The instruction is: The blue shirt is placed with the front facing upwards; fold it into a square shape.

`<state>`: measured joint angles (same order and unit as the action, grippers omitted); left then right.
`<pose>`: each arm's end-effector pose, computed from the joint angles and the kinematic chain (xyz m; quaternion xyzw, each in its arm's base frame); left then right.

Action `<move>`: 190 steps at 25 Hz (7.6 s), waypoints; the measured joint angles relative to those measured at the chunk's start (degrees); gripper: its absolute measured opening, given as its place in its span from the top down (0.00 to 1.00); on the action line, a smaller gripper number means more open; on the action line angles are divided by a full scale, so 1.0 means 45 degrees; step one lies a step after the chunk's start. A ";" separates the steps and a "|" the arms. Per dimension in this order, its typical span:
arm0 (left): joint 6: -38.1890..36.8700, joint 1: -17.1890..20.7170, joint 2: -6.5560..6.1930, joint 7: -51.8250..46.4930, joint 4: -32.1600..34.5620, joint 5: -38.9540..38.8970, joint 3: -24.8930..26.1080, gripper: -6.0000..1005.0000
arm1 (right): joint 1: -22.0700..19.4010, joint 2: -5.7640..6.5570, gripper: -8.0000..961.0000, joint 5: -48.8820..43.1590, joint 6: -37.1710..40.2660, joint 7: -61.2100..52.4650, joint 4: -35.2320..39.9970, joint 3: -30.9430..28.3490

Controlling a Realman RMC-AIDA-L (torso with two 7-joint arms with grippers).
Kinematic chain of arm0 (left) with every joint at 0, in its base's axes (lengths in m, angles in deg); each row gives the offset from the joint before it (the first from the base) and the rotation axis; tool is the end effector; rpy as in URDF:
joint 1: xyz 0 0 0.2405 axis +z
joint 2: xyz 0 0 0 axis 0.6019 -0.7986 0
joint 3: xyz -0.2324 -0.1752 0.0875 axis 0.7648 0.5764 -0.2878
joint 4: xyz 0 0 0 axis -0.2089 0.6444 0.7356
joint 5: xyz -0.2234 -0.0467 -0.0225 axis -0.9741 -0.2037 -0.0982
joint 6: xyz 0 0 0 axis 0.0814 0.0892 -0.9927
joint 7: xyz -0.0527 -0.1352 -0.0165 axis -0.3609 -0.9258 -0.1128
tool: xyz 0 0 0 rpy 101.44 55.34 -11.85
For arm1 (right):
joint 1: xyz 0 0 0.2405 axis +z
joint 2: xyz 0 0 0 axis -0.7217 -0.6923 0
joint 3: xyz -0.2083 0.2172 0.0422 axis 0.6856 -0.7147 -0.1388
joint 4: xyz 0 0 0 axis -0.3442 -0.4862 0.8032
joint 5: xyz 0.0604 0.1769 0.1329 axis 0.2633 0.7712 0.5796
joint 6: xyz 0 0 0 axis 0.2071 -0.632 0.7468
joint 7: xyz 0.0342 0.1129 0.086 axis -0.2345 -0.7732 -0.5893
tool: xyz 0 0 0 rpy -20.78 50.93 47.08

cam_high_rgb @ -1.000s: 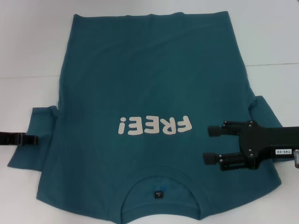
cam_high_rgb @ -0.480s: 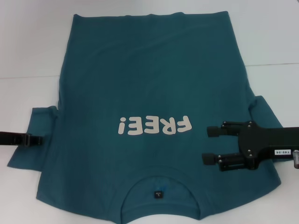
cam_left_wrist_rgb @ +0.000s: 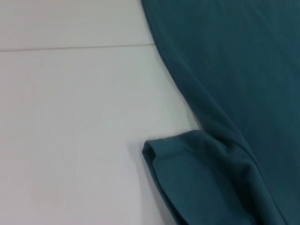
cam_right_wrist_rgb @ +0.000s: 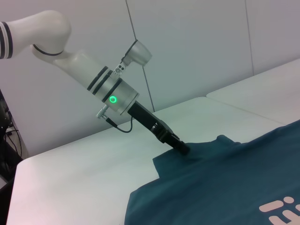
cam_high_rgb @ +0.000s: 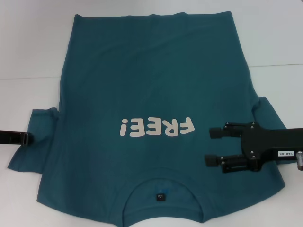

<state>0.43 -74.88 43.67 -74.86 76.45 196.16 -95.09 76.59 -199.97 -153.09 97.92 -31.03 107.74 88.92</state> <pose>-0.3578 0.4540 0.0144 -0.7953 -0.4979 0.0163 0.3454 0.3043 0.3588 0.0106 -0.9486 0.1931 0.2317 0.0955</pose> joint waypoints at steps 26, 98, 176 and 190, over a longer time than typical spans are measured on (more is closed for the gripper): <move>-0.0398 -0.0760 -0.0772 0.0308 -0.0013 0.0033 -0.0340 0.96 | 0.0042 0.0042 0.06 0.0020 -0.0040 0.0001 0.0000 0.0000; -0.4046 -0.1707 0.1645 -0.4721 0.3630 0.1808 -0.2802 0.86 | 0.0032 -0.0142 0.07 -0.1457 -0.0036 0.0097 -0.0023 0.0129; -0.4852 0.2135 0.1156 1.1883 -0.0684 -0.9890 -0.1661 0.09 | 0.1816 0.2157 0.07 -0.7958 -0.6051 -1.4235 -0.1129 -0.1284; -0.4852 0.2105 0.1225 1.1854 -0.0704 -0.9585 -0.1681 0.09 | 0.1900 0.2142 0.08 -0.7840 -0.6396 -1.4188 -0.1637 -0.1289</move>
<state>-21.41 -65.41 49.18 -21.52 73.29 153.03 -102.66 85.14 -190.33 -188.37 69.14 -94.87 100.38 83.11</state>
